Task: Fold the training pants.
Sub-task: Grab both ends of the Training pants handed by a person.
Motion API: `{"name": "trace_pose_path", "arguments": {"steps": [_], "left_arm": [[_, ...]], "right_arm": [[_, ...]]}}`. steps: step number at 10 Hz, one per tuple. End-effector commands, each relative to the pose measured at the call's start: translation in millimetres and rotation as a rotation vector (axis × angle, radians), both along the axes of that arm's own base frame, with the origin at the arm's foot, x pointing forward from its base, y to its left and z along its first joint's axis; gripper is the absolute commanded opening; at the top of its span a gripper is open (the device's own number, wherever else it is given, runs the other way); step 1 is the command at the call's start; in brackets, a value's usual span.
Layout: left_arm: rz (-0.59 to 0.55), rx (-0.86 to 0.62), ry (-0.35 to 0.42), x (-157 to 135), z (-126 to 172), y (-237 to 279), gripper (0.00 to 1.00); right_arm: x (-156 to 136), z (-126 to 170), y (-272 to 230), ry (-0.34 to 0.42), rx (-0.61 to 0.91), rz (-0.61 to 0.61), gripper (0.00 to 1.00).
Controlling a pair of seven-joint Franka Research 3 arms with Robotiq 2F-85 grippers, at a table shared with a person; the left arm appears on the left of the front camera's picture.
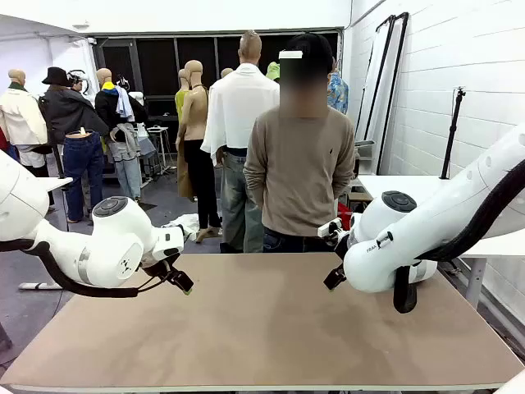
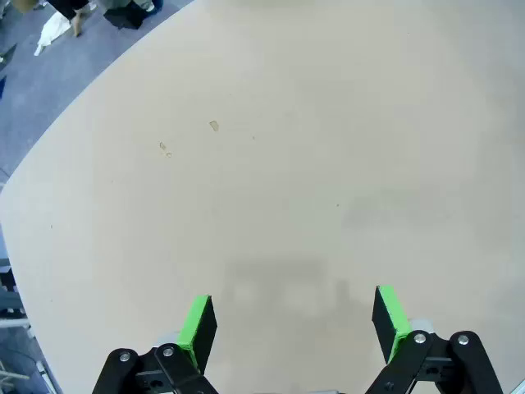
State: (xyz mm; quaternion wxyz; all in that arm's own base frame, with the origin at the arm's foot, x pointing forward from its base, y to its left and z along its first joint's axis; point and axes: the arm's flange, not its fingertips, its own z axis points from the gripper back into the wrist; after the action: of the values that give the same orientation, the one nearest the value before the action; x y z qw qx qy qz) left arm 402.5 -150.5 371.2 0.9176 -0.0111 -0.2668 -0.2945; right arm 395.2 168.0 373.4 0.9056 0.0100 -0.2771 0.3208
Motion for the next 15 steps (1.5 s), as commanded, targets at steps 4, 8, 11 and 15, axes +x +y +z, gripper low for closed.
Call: {"name": "trace_pose_path", "arguments": {"steps": [4,8,11,15], "left_arm": [[0.0,0.0,0.0,0.0,0.0,0.0,1.0],[0.0,0.0,0.0,0.0,0.0,0.0,1.0],[0.0,0.0,0.0,0.0,0.0,0.0,1.0],[0.002,0.008,0.004,0.0,5.0,-2.1,1.0]], "right_arm": [[0.0,0.0,0.0,0.0,0.0,0.0,1.0],[0.0,0.0,0.0,0.0,0.0,0.0,1.0],[0.0,0.0,0.0,0.0,0.0,0.0,1.0],[2.6,6.4,-0.5,0.014,0.008,0.006,1.0]]}}
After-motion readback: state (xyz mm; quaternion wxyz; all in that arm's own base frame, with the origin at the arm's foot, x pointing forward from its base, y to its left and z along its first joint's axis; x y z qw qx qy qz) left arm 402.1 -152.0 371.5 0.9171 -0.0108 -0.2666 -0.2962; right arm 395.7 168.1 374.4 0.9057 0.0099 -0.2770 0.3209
